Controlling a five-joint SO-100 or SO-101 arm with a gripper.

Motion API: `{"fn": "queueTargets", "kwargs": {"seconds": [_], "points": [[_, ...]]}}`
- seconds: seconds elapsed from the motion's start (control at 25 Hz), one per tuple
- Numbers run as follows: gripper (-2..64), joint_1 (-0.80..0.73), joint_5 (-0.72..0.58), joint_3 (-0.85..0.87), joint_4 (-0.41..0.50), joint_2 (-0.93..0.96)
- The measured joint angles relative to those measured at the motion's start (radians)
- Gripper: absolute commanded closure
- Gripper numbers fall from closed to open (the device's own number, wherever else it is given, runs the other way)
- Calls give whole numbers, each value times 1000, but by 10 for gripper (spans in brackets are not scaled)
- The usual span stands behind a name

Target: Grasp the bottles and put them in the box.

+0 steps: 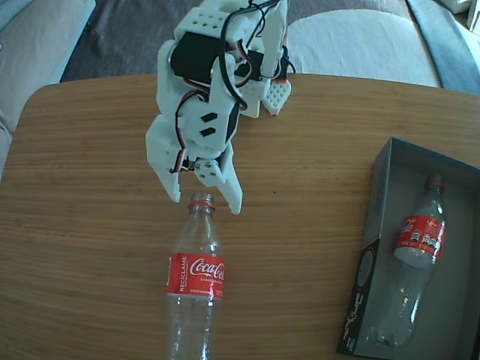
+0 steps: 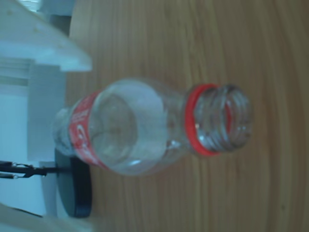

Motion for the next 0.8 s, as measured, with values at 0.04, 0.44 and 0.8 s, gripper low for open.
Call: {"fn": "queueTargets", "kwargs": {"seconds": [0.04, 0.44, 0.8], "points": [[214, -3, 0, 3, 0, 0], [214, -8, 0, 3, -3, -92], [214, -6, -35, 3, -132, -224]]}}
